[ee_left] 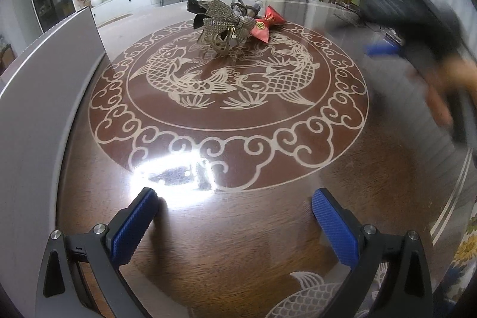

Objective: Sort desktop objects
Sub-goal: 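Reach the right tool to the red tube and grasp it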

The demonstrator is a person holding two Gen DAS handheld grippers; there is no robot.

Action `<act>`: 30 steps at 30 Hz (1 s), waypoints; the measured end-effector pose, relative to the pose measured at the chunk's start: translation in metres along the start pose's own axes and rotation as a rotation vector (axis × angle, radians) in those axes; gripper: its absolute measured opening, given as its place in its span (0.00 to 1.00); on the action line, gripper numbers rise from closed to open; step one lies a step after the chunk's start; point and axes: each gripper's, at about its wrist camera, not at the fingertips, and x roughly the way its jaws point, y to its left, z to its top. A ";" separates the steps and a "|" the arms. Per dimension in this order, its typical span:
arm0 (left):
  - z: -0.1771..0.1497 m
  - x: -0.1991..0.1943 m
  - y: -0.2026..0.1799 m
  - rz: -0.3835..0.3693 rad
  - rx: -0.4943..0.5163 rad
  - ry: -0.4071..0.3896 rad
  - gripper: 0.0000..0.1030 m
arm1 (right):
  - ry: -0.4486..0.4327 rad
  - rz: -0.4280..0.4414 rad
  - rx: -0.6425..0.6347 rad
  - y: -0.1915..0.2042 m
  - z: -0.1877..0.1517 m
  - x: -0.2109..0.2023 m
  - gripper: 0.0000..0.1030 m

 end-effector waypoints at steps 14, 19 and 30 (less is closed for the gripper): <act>0.000 -0.001 -0.001 -0.001 -0.001 -0.001 1.00 | 0.041 -0.167 -0.026 0.072 0.078 0.083 0.70; 0.000 0.000 -0.001 -0.001 -0.001 -0.001 1.00 | 0.056 -0.129 -0.244 0.100 0.049 0.075 0.34; 0.000 0.000 -0.001 -0.002 -0.001 -0.002 1.00 | 0.065 -0.068 -0.446 0.066 -0.071 0.000 0.22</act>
